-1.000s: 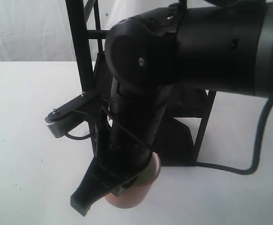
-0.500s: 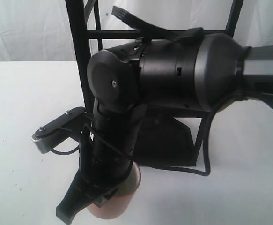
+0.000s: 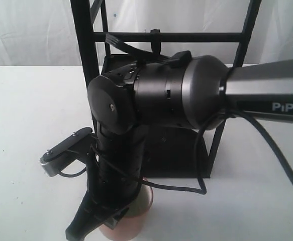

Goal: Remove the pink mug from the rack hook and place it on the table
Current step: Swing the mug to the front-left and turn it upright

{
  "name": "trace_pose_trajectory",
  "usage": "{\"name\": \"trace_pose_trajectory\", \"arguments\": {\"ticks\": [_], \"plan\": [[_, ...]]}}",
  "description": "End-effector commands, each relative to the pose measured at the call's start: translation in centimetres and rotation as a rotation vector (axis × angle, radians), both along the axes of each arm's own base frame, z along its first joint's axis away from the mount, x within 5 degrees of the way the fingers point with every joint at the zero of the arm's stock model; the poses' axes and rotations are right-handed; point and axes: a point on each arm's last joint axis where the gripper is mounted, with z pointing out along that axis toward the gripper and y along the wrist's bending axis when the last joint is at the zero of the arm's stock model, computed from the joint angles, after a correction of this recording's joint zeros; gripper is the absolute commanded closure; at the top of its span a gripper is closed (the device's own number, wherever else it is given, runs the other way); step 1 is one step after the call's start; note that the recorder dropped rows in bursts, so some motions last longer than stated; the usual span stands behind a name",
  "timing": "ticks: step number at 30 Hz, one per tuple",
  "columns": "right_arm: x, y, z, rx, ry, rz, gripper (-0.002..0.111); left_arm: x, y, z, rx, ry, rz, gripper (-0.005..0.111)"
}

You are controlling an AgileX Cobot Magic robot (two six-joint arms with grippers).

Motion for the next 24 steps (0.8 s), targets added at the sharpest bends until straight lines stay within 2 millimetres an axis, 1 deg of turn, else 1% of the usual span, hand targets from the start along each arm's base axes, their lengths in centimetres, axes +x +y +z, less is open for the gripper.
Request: {"name": "trace_pose_trajectory", "arguments": {"ticks": [1,12,16,21,24], "plan": [[0.0,0.2,0.3,0.011,-0.022,0.020,0.108,-0.1,-0.1,-0.3,-0.016,0.017,0.002,0.107],[0.2,0.4,0.4,0.035,-0.040,0.015,0.108,-0.1,-0.1,-0.3,-0.016,0.017,0.002,0.107],[0.2,0.5,-0.6,0.005,-0.019,0.017,0.108,-0.1,-0.1,-0.3,-0.016,0.017,0.002,0.107],[0.3,0.6,-0.6,0.015,-0.027,0.015,0.108,-0.1,-0.1,-0.3,-0.016,0.017,0.002,0.107],[0.4,0.8,-0.9,0.015,-0.023,0.012,0.108,-0.1,-0.1,-0.3,-0.016,0.017,0.002,0.107]]}}
